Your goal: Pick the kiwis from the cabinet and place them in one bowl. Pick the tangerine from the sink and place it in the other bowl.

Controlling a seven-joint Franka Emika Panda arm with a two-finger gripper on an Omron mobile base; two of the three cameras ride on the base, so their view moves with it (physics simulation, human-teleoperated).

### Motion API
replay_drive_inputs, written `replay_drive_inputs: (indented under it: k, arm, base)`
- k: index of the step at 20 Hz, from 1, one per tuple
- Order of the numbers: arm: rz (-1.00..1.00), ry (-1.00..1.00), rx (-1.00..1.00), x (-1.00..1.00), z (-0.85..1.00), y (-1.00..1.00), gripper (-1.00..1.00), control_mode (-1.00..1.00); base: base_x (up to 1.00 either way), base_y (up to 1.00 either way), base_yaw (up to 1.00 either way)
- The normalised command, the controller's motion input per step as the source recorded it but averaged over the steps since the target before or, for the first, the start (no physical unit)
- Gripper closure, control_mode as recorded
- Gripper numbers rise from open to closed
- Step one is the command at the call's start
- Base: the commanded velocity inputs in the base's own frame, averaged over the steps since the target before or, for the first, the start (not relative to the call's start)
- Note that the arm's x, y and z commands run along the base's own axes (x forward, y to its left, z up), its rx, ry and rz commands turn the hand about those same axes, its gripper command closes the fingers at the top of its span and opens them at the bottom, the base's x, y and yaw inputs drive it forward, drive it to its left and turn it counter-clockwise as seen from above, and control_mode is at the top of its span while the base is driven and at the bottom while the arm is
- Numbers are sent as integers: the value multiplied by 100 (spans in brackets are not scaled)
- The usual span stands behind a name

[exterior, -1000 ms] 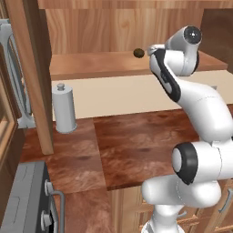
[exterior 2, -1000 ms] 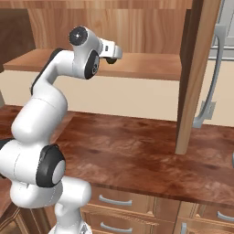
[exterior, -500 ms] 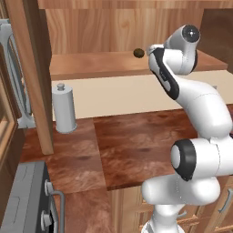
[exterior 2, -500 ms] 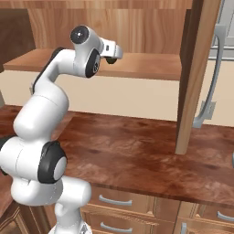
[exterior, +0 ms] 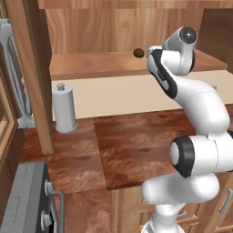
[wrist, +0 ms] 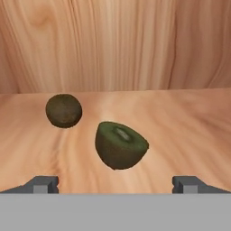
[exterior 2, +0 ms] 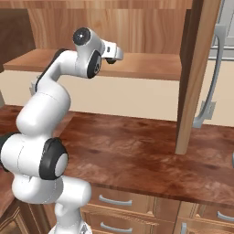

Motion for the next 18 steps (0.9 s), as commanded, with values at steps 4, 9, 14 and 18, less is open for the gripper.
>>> replay_drive_inputs:
  k: [4,9,14,18]
  arm:
    - [0,0,0,25,-10,0,-100,-100]
    - [0,0,0,24,-11,-2,-100,-100]
    - [0,0,0,19,-9,-4,-100,-100]
    - [0,0,0,21,0,-8,-100,-100]
  base:
    - [0,0,0]
    - [0,0,0]
    - [0,0,0]
    - [0,0,0]
